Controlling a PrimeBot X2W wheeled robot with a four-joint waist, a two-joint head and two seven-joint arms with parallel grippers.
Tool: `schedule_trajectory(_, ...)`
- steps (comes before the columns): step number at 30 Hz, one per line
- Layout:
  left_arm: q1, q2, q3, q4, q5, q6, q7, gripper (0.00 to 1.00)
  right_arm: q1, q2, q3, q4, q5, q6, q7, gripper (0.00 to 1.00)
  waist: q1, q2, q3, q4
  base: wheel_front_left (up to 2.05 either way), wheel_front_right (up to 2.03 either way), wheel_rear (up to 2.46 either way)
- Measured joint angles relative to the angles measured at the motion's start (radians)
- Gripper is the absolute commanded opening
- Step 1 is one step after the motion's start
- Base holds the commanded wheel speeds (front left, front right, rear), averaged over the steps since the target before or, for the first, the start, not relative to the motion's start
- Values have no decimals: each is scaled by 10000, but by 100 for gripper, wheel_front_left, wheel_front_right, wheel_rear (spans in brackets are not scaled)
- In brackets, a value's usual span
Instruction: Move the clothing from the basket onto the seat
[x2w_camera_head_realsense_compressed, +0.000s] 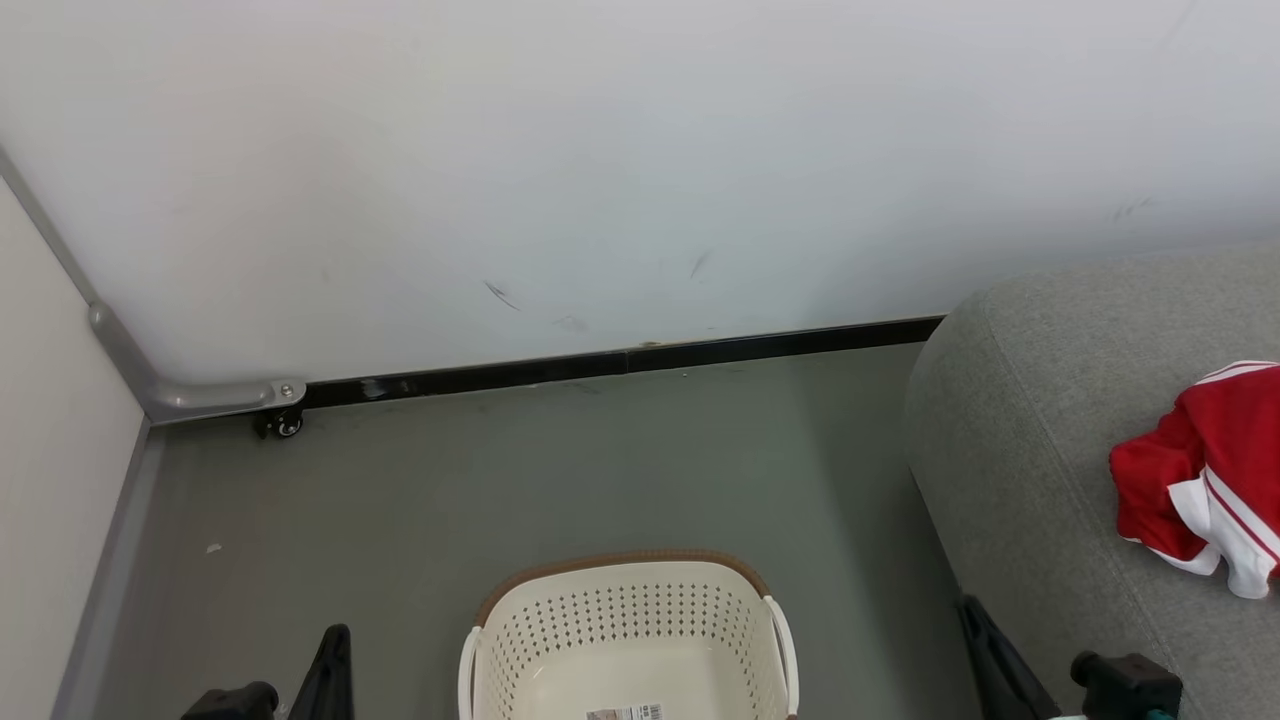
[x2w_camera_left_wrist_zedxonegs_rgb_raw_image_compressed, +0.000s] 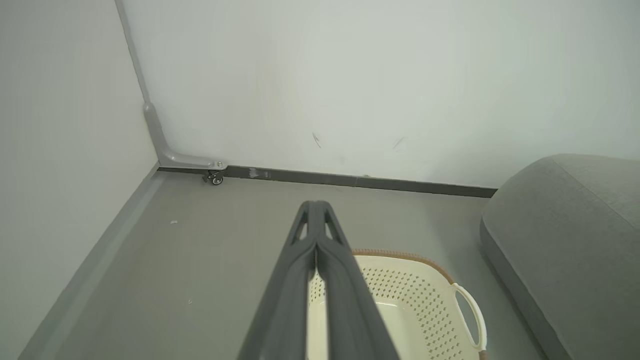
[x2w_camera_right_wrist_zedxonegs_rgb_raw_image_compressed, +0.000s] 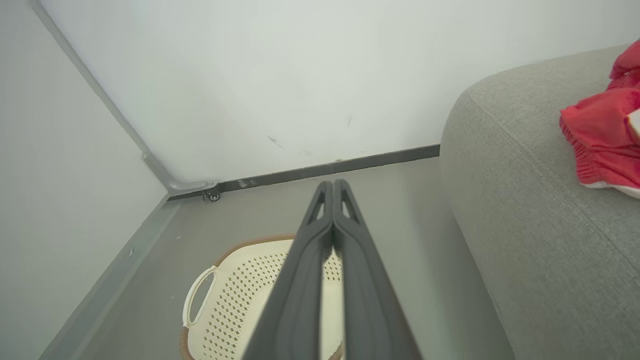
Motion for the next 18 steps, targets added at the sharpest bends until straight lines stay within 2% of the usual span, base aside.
schedule_trajectory(9,-17,-151,282,-17,-1296,-307,353,0,-159,2,-182,-107,1708,0,357,0,8,0,61,46,0,0,0)
schedule_trajectory(13,-25,-188,385,-25,-1645,-407,449,0,-166,4,-236,-184,2102,0,458,0,27,0,79,63,0,0,0)
schedule_trajectory(18,-144,-270,569,-61,-2263,-585,621,0,-197,6,-355,-313,2790,0,629,0,72,0,94,89,0,0,0)
